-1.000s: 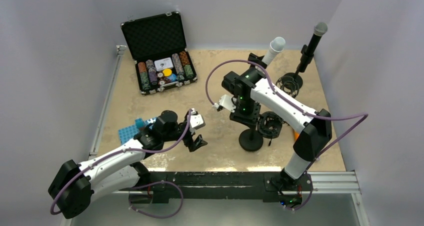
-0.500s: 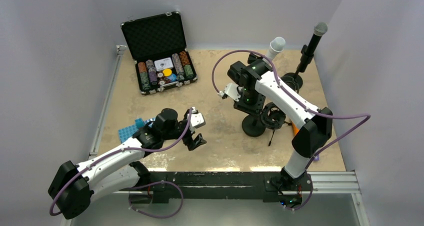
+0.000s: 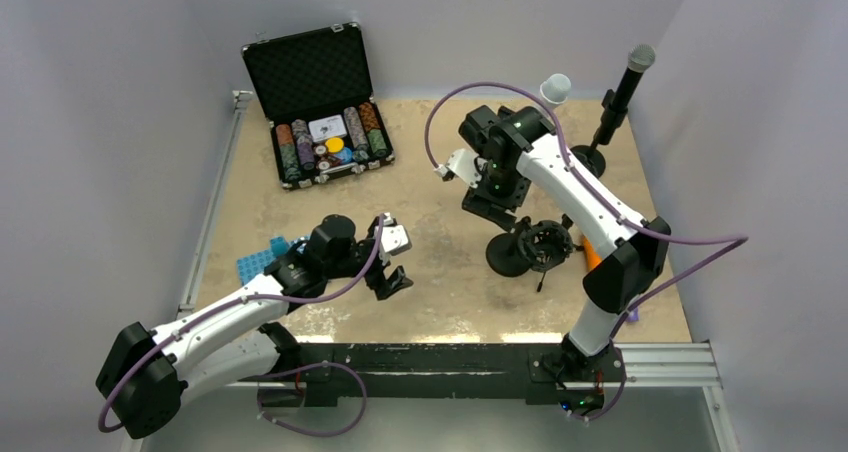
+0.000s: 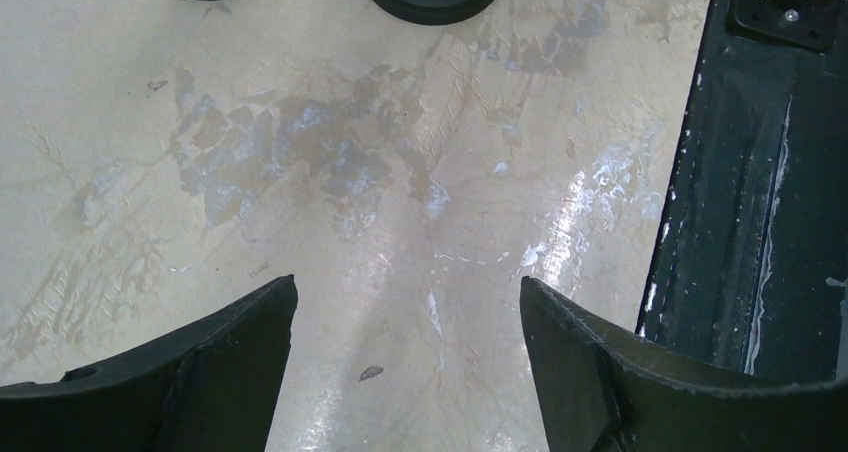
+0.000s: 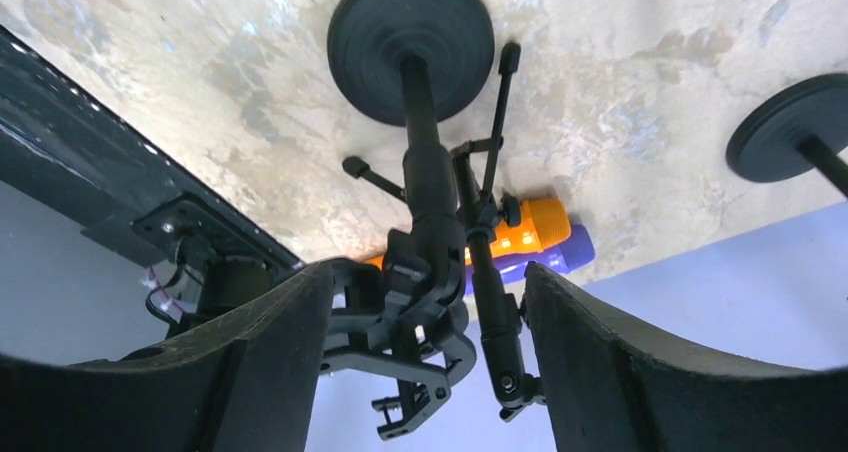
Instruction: Remove the microphone from the stand
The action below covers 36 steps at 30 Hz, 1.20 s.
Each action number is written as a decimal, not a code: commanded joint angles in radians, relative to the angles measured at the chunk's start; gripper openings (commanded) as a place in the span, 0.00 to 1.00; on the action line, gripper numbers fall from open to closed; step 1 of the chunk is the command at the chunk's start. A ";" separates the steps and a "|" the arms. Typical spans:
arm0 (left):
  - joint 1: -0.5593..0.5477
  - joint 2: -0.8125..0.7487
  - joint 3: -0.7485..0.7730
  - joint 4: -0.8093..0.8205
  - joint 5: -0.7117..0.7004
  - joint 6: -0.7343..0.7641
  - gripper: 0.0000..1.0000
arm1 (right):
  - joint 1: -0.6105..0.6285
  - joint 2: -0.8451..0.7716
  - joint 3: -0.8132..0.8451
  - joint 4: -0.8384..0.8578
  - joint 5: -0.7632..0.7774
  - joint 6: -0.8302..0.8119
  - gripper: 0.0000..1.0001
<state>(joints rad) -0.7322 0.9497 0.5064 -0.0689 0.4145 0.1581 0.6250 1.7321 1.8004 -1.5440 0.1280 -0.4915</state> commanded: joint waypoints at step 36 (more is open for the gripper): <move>0.040 0.924 0.939 0.368 0.169 0.059 0.90 | -0.591 -0.602 -0.110 0.770 -0.633 0.463 0.99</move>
<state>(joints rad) -0.6945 1.8080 1.3643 0.2638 0.5499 0.2199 0.0570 1.1603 1.7702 -0.9169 -0.3676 -0.0975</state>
